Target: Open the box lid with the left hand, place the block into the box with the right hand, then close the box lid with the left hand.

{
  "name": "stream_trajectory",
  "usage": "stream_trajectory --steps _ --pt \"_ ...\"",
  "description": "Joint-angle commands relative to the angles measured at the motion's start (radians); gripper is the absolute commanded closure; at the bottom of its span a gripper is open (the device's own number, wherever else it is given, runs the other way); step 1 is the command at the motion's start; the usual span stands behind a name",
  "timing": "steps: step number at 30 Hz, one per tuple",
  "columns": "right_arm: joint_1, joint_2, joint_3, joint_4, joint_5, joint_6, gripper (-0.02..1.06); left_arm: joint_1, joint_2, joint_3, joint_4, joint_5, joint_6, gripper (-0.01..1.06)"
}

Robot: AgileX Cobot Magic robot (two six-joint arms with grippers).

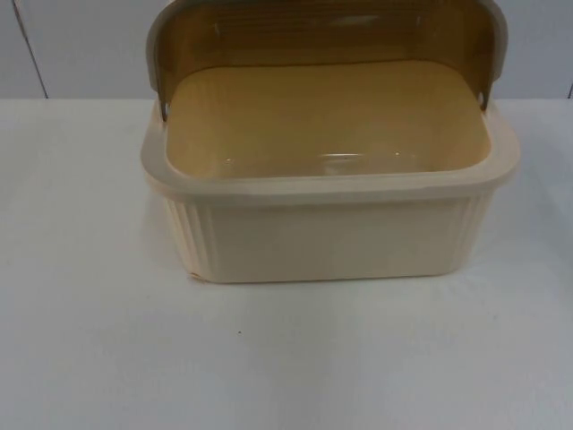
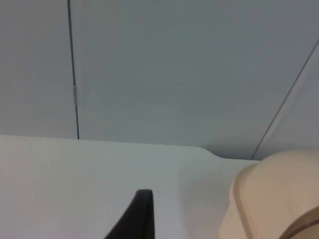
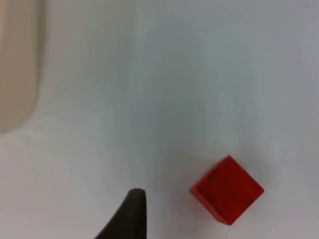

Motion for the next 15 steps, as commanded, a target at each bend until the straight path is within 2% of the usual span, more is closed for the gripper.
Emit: stream_trajectory --steps 1,4,9,12,15 --pt "-0.005 0.073 0.012 -0.017 -0.063 0.04 0.06 0.003 -0.004 0.006 0.005 0.002 0.003 0.0" --pt "-0.016 0.132 0.012 -0.019 -0.087 0.05 0.06 0.003 -0.004 0.006 0.006 0.004 0.003 0.0" --pt "-0.087 0.268 0.012 -0.007 -0.091 0.025 0.06 0.003 -0.004 0.006 0.008 0.015 0.003 0.0" --pt "-0.144 0.347 0.012 0.093 -0.105 -0.039 0.06 0.003 -0.004 0.006 0.01 0.018 0.003 0.0" --pt "-0.174 0.393 0.012 0.126 -0.115 -0.045 0.06 0.003 -0.004 0.006 0.012 0.018 0.003 0.0"
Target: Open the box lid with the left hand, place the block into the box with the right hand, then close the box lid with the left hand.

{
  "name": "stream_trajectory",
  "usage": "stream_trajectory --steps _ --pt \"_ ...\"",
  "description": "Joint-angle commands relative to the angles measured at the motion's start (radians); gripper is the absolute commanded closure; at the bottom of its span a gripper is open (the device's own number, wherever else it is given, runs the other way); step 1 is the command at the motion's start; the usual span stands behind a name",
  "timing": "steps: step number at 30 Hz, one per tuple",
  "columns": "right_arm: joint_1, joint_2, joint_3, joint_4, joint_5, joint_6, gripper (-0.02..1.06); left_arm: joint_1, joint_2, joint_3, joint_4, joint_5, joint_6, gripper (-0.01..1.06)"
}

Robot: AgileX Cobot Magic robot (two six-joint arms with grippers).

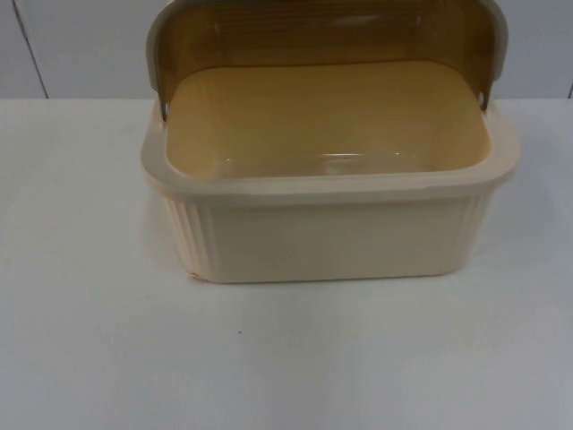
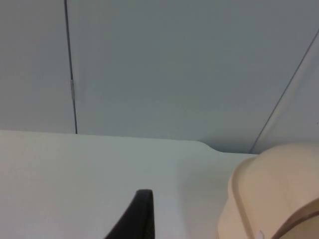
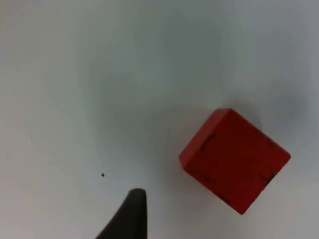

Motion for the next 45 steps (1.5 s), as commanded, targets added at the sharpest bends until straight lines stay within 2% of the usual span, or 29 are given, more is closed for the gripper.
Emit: stream_trajectory --steps 1,6,8,11,17,25,32,34,36,37,39,40,45 --pt "-0.025 0.024 0.002 0.026 -0.022 -0.015 0.06 0.003 -0.004 0.006 0.007 -0.001 0.003 0.0" --pt "-0.083 0.082 0.002 0.09 -0.086 -0.01 0.06 0.003 -0.004 0.006 0.009 -0.001 0.003 0.0" --pt "-0.097 0.107 0.011 0.095 -0.107 0.04 0.06 0.003 -0.004 0.006 0.009 -0.001 0.003 0.0" --pt "-0.099 0.137 0.028 0.11 -0.126 0.062 0.06 0.003 -0.004 0.006 0.009 -0.001 0.003 0.0" --pt "-0.099 0.195 0.107 0.108 -0.264 0.166 0.07 0.003 -0.004 0.006 0.009 0.001 0.003 0.0" --pt "-0.096 0.263 0.129 0.112 -0.408 0.199 0.09 0.003 -0.004 0.006 0.009 0.001 0.003 0.0" --pt "-0.08 0.304 0.129 0.108 -0.421 0.172 0.13 0.003 -0.004 0.006 0.009 0.003 0.003 0.0" --pt "-0.075 0.308 0.129 0.112 -0.426 0.172 0.26 0.003 -0.004 0.006 0.009 0.005 0.003 0.0" --pt "-0.075 0.308 0.129 0.108 -0.431 0.163 0.55 0.003 -0.004 0.006 0.009 0.008 0.003 0.0" --pt "-0.075 0.308 0.129 0.108 -0.431 0.163 0.55 0.003 -0.004 0.006 0.009 0.008 0.003 0.0" --pt "-0.075 0.308 0.129 0.108 -0.43 0.146 0.91 0.003 -0.004 0.006 0.009 0.008 0.003 0.0" --pt "-0.075 0.308 0.129 0.108 -0.416 0.128 1.04 0.003 -0.004 0.006 0.009 0.008 0.003 0.0" --pt "-0.075 0.308 0.129 0.111 -0.383 0.043 1.05 0.003 -0.004 0.006 0.009 0.008 0.003 0.0"
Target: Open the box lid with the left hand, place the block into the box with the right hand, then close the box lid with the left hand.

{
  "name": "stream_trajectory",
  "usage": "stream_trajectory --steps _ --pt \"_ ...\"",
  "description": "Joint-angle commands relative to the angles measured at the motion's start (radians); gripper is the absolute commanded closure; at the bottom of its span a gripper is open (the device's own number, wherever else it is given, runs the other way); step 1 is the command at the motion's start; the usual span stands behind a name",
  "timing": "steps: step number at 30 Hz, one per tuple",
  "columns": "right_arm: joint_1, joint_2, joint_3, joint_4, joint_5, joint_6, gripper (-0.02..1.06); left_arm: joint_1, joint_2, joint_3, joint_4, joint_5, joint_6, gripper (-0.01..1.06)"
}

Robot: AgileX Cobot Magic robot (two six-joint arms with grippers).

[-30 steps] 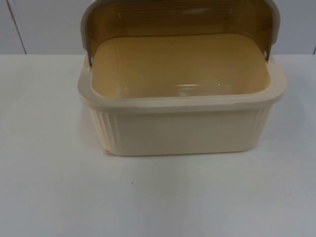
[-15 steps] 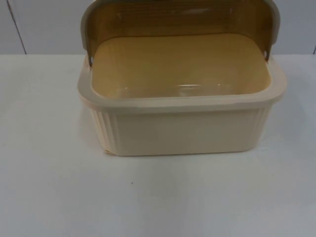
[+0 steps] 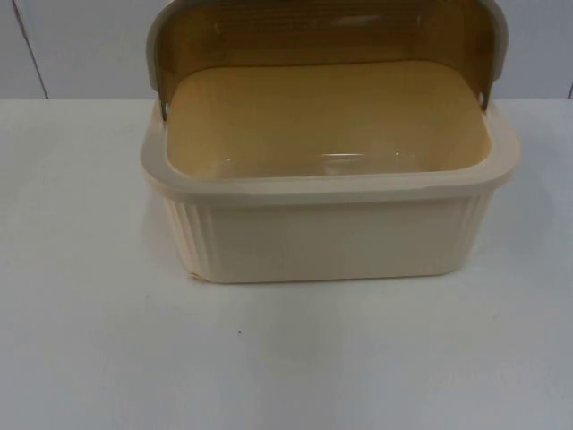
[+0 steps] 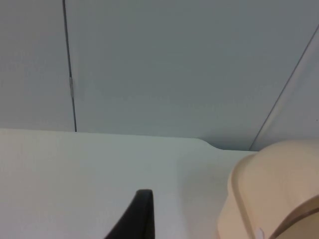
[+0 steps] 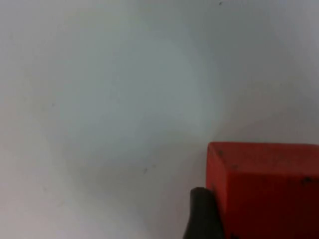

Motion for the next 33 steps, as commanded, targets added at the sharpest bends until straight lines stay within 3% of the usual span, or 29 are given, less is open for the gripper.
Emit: stream_trajectory --steps 1,12,18,24,30,33 --pt "0.001 0.0 0.002 -0.001 0.023 -0.039 1.05 0.003 -0.004 0.006 0.005 0.002 0.003 0.0" --pt "0.006 -0.211 -0.083 -0.001 0.057 -0.089 1.05 0.003 -0.004 0.006 0.005 0.002 0.003 0.0" --pt "0.009 -0.351 -0.305 0.034 0.178 -0.103 1.05 0.003 -0.004 0.006 0.005 0.002 0.003 0.0" --pt "0.052 -0.42 -0.458 0.046 0.222 -0.151 1.05 0.003 -0.004 0.006 0.002 0.002 0.003 0.0" --pt "0.205 -0.462 -0.605 0.05 0.224 -0.217 1.05 0.003 -0.004 0.006 0.002 0.002 0.003 0.0" --pt "0.359 -0.462 -0.664 0.052 0.211 -0.249 1.05 0.003 -0.004 0.006 0.002 0.002 0.003 0.0"
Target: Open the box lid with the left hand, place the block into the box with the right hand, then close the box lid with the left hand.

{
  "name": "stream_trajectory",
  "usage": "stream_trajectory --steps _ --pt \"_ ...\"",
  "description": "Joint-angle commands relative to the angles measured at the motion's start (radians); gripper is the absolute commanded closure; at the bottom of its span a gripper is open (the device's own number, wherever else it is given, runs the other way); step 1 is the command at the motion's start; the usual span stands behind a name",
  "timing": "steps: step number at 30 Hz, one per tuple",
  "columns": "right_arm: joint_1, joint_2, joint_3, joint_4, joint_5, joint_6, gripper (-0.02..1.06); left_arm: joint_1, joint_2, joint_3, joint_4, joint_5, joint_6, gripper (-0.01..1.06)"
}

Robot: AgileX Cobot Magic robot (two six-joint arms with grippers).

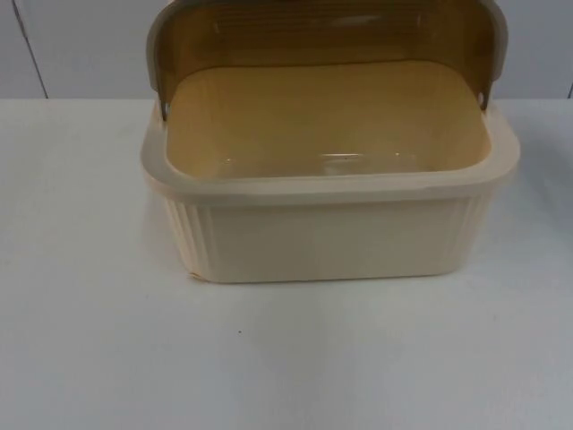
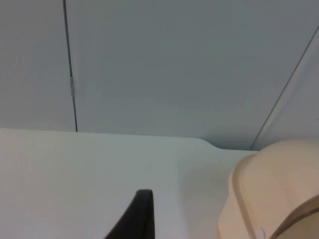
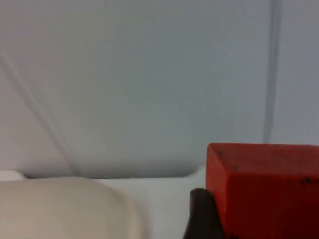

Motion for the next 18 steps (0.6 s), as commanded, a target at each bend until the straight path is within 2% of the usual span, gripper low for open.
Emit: stream_trajectory --steps 1,2,6,7,12,18 --pt "0.125 -0.011 -0.039 0.005 -0.011 -0.044 1.05 0.003 -0.004 0.006 -0.001 -0.001 0.003 0.0" --pt "0.125 -0.011 -0.039 0.005 -0.011 -0.044 1.05 0.003 -0.004 0.006 -0.001 -0.001 0.003 0.0" --pt "0.294 -0.011 -0.052 0.038 -0.011 -0.095 1.05 0.003 -0.004 0.006 -0.001 -0.001 0.003 0.0" --pt "0.294 -0.011 -0.052 0.038 -0.011 -0.095 1.05 0.003 -0.004 0.006 -0.001 -0.001 0.003 0.0" --pt "0.463 0.024 -0.05 0.035 -0.018 -0.144 1.05 0.003 -0.004 0.006 -0.001 -0.001 0.006 0.0" --pt "0.507 0.113 -0.05 0.037 0.001 -0.143 1.05 0.003 -0.004 0.006 -0.001 -0.001 0.01 0.0"
